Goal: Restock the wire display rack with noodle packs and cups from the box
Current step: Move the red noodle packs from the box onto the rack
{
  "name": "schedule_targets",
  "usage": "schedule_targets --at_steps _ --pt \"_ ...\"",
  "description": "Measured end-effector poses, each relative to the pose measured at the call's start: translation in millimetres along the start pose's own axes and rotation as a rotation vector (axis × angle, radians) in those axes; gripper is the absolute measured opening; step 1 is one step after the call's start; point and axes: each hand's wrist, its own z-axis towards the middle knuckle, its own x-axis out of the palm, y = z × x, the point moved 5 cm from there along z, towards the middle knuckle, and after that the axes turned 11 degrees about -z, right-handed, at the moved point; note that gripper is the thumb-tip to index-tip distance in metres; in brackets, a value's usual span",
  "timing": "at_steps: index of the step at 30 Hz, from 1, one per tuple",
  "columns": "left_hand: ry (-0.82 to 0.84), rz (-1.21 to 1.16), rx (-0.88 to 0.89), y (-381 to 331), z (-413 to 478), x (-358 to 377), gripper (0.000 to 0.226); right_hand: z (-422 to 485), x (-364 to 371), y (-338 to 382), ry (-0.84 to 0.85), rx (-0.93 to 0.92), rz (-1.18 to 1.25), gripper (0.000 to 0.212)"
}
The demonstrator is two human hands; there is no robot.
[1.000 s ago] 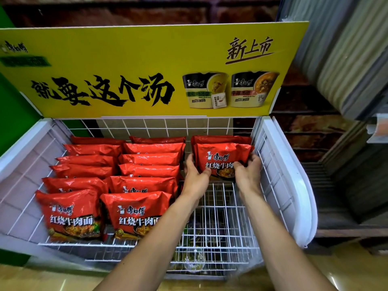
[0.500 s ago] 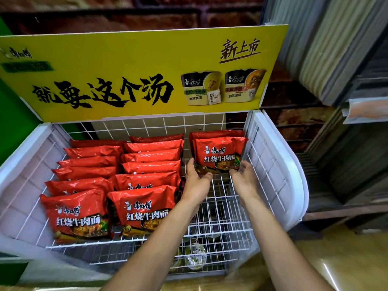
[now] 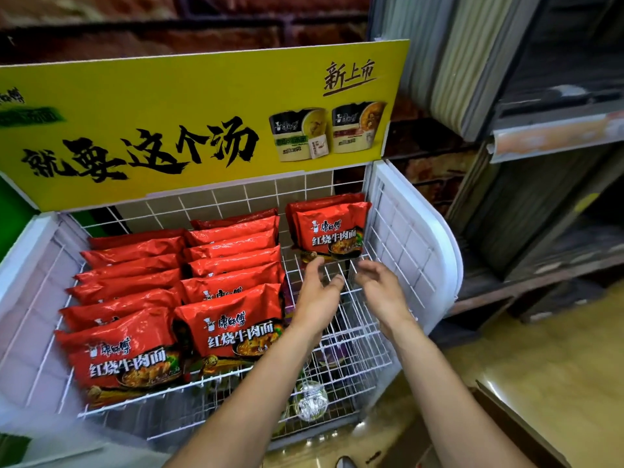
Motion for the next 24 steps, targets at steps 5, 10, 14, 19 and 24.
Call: schedule_targets --at_steps 5,10,14,19,24 --pt "0.089 0.011 0.042 0.3 -23.1 11.4 0.051 -26.2 -12.3 -11.9 -0.04 -0.004 0.031 0.026" --pt "0.191 0.036 0.06 7.4 -46.5 28.0 0.046 -56.4 -28.8 -25.7 -0.086 0.007 0.074 0.023" --pt "0.253 0.063 0.073 14.7 -62.1 44.8 0.042 -78.8 -47.1 -35.5 -0.137 -0.01 0.093 0.02" --pt "0.351 0.091 0.072 28.5 -83.3 74.8 0.038 -104.3 -79.7 -56.7 -0.232 0.01 0.108 0.019" --pt "0.429 0.131 0.059 46.3 -100.2 106.9 0.031 -130.0 -112.0 -87.2 -0.322 0.032 0.09 0.016"
